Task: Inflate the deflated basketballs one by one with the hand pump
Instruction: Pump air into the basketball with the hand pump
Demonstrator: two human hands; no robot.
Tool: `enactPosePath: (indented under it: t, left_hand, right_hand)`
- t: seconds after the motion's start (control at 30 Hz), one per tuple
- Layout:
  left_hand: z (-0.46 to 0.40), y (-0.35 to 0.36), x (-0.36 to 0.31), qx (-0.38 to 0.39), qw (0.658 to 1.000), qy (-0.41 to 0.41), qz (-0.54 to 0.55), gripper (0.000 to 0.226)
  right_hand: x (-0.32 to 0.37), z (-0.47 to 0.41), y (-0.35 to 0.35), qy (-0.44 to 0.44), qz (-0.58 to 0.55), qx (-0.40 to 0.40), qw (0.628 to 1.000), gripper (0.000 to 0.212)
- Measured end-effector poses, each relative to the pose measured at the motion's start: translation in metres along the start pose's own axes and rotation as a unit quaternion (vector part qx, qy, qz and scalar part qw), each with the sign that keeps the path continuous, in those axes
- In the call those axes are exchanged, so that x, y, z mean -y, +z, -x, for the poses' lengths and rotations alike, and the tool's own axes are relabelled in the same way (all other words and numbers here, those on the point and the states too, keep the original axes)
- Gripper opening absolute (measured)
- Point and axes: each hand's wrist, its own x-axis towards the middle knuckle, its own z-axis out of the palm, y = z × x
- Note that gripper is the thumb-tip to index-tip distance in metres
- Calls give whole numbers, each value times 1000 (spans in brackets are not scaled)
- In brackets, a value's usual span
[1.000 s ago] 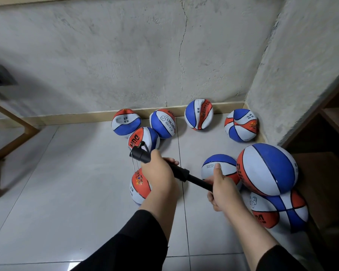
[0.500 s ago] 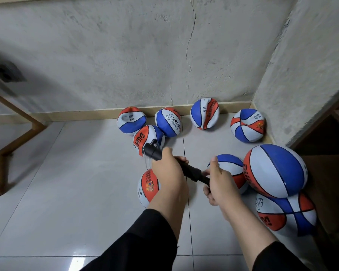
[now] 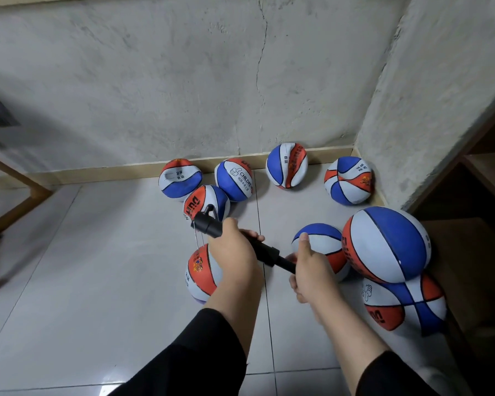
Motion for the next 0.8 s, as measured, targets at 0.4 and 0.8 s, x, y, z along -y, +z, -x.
enactPosePath:
  t: [0.4,0.8]
  left_hand:
    - [-3,-3,-5,-6,1000,-24,-20,14]
    - [-21,-7,-10,-28,999,-7,-14,23]
  right_hand:
    - [4,-3,0,-37,8,11,999,72]
    - [-6,-5,-20,11,-28,-8,1000,73]
